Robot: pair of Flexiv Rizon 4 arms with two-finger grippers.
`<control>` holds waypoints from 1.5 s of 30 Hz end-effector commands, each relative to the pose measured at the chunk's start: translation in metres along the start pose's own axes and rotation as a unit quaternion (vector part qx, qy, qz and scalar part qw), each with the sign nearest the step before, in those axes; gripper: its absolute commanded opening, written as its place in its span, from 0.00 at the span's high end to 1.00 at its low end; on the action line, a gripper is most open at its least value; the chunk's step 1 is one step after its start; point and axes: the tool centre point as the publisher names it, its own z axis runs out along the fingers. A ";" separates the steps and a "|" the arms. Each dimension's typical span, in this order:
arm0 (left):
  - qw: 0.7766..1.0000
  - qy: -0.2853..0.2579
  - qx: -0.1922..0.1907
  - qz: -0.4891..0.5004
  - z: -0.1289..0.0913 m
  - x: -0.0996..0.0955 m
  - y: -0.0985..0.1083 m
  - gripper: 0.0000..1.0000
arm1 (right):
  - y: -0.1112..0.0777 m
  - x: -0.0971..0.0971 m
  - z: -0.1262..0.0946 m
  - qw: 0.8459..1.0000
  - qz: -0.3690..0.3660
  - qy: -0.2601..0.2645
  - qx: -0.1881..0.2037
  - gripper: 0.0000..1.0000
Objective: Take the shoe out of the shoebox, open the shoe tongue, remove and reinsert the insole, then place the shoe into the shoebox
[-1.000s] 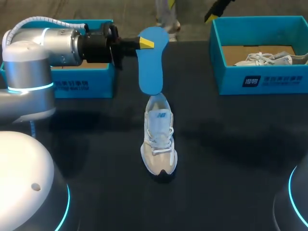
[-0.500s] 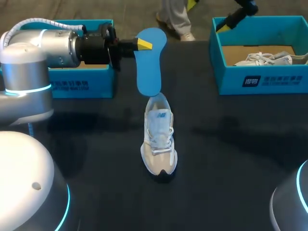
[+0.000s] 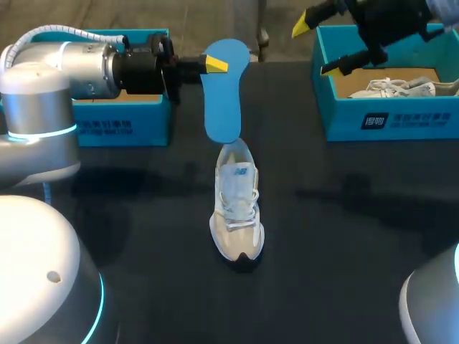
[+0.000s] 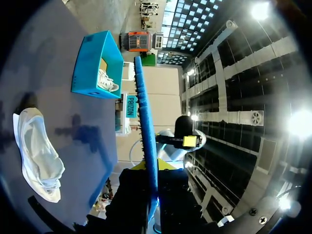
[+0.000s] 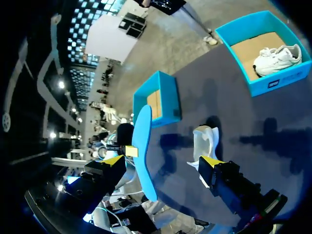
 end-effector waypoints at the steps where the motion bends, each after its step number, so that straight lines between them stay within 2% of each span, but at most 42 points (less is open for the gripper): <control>1: 1.000 -0.002 -0.001 0.000 -0.001 0.000 0.001 1.00 | -0.004 -0.008 0.005 0.959 -0.014 0.282 -0.014 0.00; 7: 1.000 -0.004 -0.002 -0.001 -0.001 0.000 0.001 1.00 | -0.003 -0.006 0.011 0.951 -0.057 0.305 -0.010 0.00; 13: 1.000 -0.005 -0.004 0.000 0.001 0.002 0.001 1.00 | 0.001 -0.010 0.019 0.947 -0.055 0.316 0.006 0.00; 32: 1.000 -0.005 -0.015 0.006 0.003 0.002 0.001 1.00 | -0.003 -0.013 0.028 0.958 -0.052 0.281 0.036 0.00; 35: 1.000 -0.006 -0.019 0.008 0.003 0.003 0.000 1.00 | -0.004 -0.011 0.029 0.959 -0.062 0.271 0.057 0.00; 37: 1.000 -0.006 -0.022 0.013 0.002 0.003 0.000 1.00 | -0.004 -0.011 0.029 0.959 -0.062 0.271 0.057 0.00; 41: 0.996 -0.015 -0.036 0.082 0.002 0.001 0.001 1.00 | -0.004 -0.011 0.029 0.959 -0.062 0.271 0.057 0.00; 43: 0.986 -0.034 -0.037 0.158 0.002 -0.002 0.001 1.00 | -0.004 -0.011 0.029 0.959 -0.062 0.271 0.057 0.00; 45: 0.976 -0.024 -0.037 0.214 0.002 -0.003 0.000 1.00 | -0.004 -0.011 0.029 0.959 -0.062 0.271 0.057 0.00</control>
